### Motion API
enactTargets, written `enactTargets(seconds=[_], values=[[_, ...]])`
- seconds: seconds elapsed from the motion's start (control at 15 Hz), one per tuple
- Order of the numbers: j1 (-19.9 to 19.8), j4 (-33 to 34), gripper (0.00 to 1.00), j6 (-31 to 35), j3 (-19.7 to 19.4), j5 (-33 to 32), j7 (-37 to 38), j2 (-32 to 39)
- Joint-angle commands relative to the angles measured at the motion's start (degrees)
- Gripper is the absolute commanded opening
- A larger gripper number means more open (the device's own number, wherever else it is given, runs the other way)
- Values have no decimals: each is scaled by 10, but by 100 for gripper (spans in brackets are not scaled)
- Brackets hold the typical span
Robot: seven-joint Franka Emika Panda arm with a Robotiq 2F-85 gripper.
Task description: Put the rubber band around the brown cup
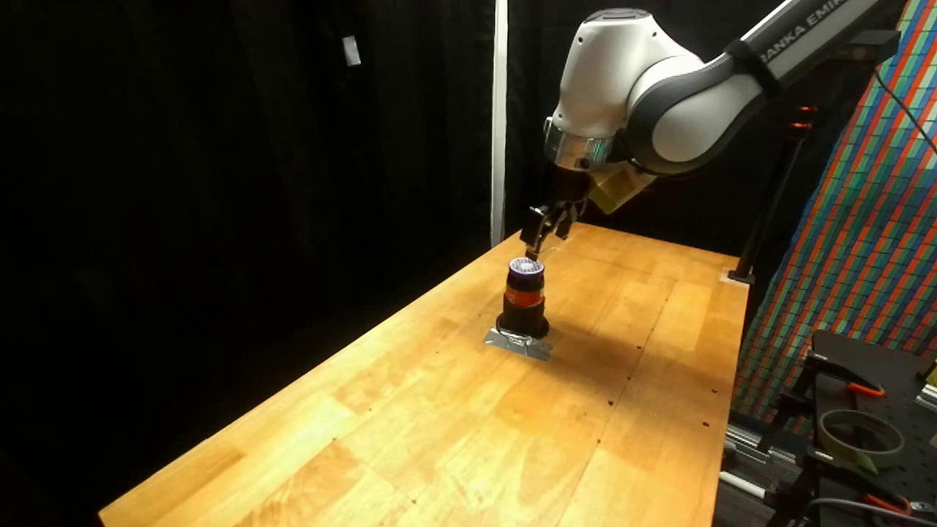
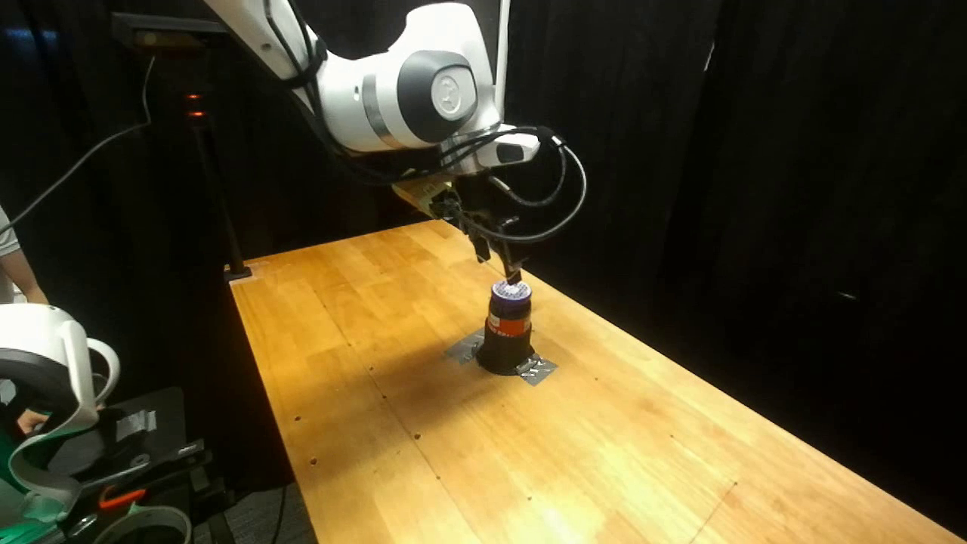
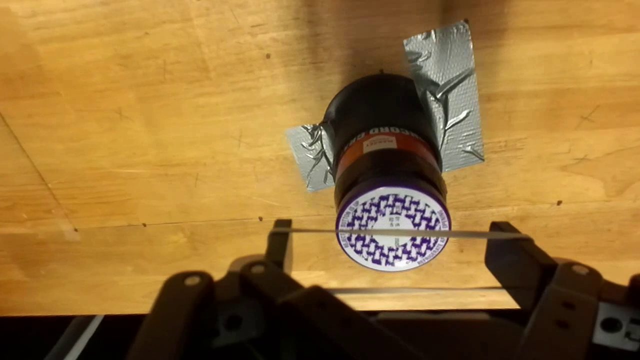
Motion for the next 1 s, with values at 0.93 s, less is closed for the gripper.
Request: enactTargets(seconds=[0.93], values=[[46, 182, 100, -29, -61, 122, -45, 171]])
